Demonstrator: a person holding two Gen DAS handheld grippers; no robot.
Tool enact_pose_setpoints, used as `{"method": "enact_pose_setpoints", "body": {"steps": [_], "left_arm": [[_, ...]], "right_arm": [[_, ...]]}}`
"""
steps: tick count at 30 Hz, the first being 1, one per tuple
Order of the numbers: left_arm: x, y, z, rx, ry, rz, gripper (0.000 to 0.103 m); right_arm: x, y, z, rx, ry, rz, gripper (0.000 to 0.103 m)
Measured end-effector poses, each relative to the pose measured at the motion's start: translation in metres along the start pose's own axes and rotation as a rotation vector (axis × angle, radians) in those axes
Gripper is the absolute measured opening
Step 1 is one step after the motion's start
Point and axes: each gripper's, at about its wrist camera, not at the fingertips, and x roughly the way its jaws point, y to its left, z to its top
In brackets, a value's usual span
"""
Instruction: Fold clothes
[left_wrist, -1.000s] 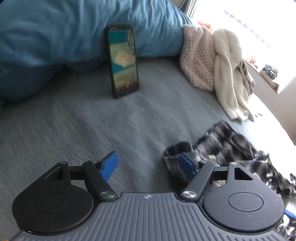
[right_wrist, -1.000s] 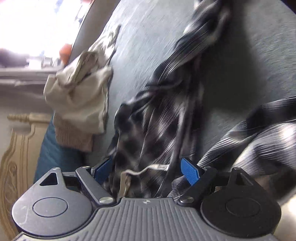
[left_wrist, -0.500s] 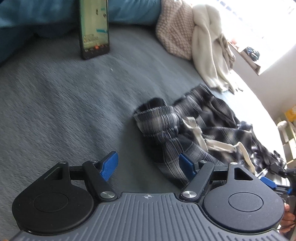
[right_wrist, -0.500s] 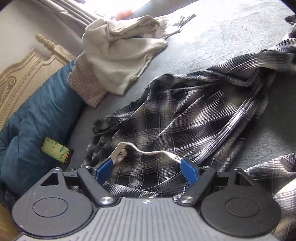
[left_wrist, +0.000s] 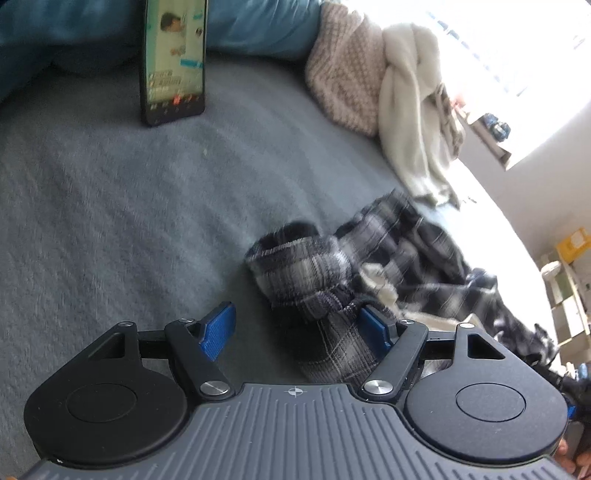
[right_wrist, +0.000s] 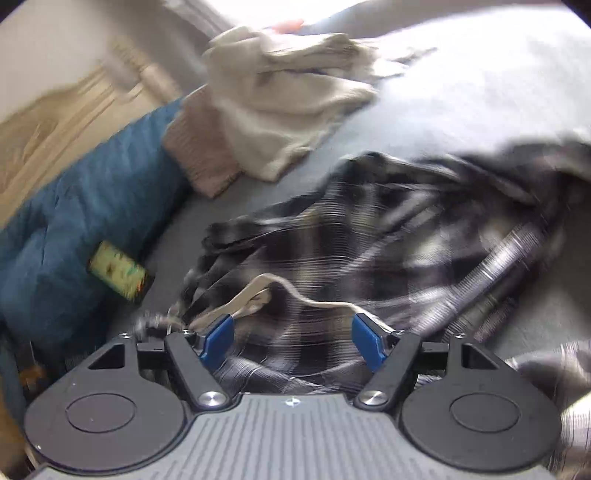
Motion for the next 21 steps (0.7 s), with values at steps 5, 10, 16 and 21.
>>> {"method": "enact_pose_setpoints", "body": {"steps": [5,10,16,21], "left_arm": [[0.007,0.006,0.01,-0.038,0.001,-0.052,0.073],[0.02,0.006,0.013,-0.054,0.028,-0.073,0.073],[0.03,0.004,0.019,-0.072,0.04,-0.073,0.073],[0.035,0.006,0.022,-0.077,0.042,-0.093,0.073]], "right_arm": [[0.022,0.051,-0.002,-0.28,0.055,0.044,0.074],[0.061,0.107,-0.014,-0.517,0.096,0.102,0.075],[0.098,0.159,-0.042,-0.759,0.104,0.143,0.079],[0.125,0.184,-0.069,-0.916,0.116,0.095,0.07]]}}
